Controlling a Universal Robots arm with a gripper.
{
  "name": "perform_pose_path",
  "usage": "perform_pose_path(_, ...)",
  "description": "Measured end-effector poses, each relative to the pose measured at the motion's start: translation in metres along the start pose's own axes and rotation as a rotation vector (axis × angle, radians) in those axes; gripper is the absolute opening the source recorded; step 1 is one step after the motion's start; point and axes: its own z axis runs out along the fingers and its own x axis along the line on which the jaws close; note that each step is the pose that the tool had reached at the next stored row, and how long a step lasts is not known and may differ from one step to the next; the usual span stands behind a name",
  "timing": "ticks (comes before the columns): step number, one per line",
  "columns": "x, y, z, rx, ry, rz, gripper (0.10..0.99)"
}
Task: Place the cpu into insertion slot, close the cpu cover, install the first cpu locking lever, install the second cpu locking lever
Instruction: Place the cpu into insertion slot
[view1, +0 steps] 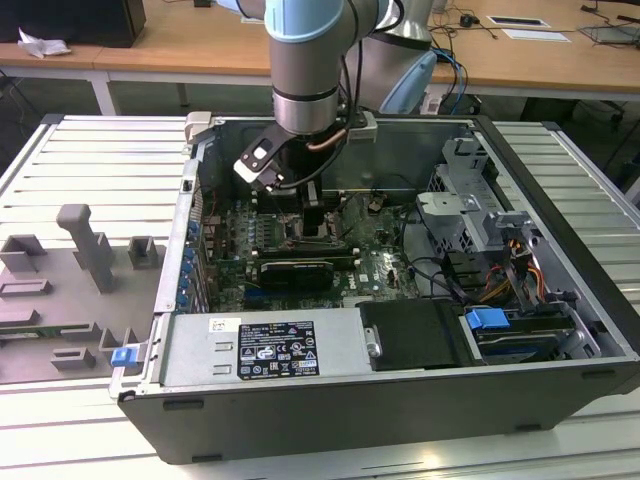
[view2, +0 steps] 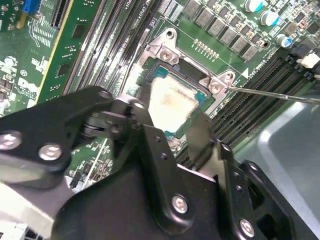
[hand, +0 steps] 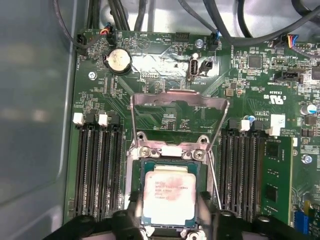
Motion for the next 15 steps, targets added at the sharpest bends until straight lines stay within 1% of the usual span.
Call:
perform_pose_path(1,-0.0001,0.0012,-0.0006,0.007,0.0004,0.000,0.459)
perform_pose_path(2,-0.0002,0.0020,-0.0011,0.011,0.0005,0.000,0.459)
perform_pose_path(3,-0.0002,0.0028,-0.0015,0.017,0.0008,0.000,0.400)
perform_pose_path(5,-0.0003,0.0037,-0.0016,0.021,0.0011,0.000,0.278)
perform_pose_path(7,-0.0003,0.0043,-0.0018,0.023,0.0010,0.000,0.161)
perform_pose_path(8,-0.0003,0.0044,-0.0020,0.023,0.0011,0.000,0.161)
perform_pose_path(9,-0.0003,0.0045,-0.0025,0.023,0.0010,0.000,0.106)
perform_pose_path(15,-0.0003,0.0047,-0.0053,0.024,0.0012,0.000,0.106)
